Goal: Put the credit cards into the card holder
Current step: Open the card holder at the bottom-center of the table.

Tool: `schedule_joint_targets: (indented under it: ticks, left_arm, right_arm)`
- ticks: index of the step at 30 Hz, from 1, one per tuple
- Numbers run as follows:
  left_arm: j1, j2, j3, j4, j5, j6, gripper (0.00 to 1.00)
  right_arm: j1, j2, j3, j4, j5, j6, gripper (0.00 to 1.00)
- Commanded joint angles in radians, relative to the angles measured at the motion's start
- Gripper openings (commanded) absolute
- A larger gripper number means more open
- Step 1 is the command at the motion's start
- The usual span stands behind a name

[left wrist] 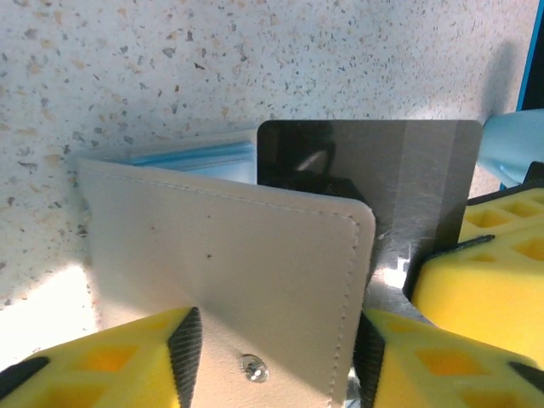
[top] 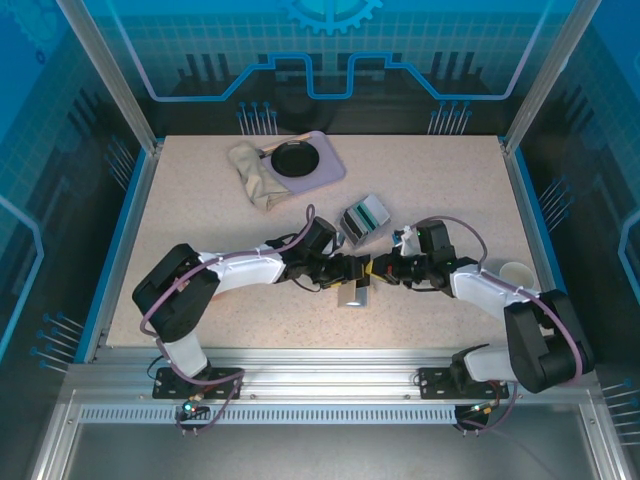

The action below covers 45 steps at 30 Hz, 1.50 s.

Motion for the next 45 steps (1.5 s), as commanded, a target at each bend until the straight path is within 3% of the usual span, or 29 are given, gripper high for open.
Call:
schedule_joint_targets:
  ticks: [1,12,15,20,22,32,45]
  left_arm:
    - [-0.006,-0.027,-0.016,-0.005,0.005,0.004,0.44]
    - [-0.006,-0.037,-0.013,-0.038,-0.021,0.01,0.15]
    - [0.0,-0.047,-0.022,-0.025,-0.02,0.005,0.09]
    - [0.05,-0.082,-0.087,0.076,0.043,-0.045,0.09]
    - [0.073,-0.088,-0.114,0.115,0.071,-0.06,0.1]
    - [0.136,-0.096,-0.18,0.141,0.121,-0.059,0.13]
    - [0.162,-0.118,-0.174,0.0,0.084,0.023,0.16]
  right_arm:
    - [-0.015,0.018,-0.008,0.032,-0.041,0.013,0.0]
    - [-0.016,0.028,-0.001,0.027,-0.038,0.012,0.0]
    - [-0.013,0.011,0.017,-0.062,0.024,-0.027,0.0]
    - [0.019,-0.056,0.092,-0.337,0.266,-0.167,0.0]
    - [0.02,-0.064,0.1,-0.367,0.297,-0.19,0.0]
    - [0.049,-0.01,0.101,-0.336,0.314,-0.178,0.0]
    - [0.08,0.063,0.117,-0.259,0.258,-0.145,0.0]
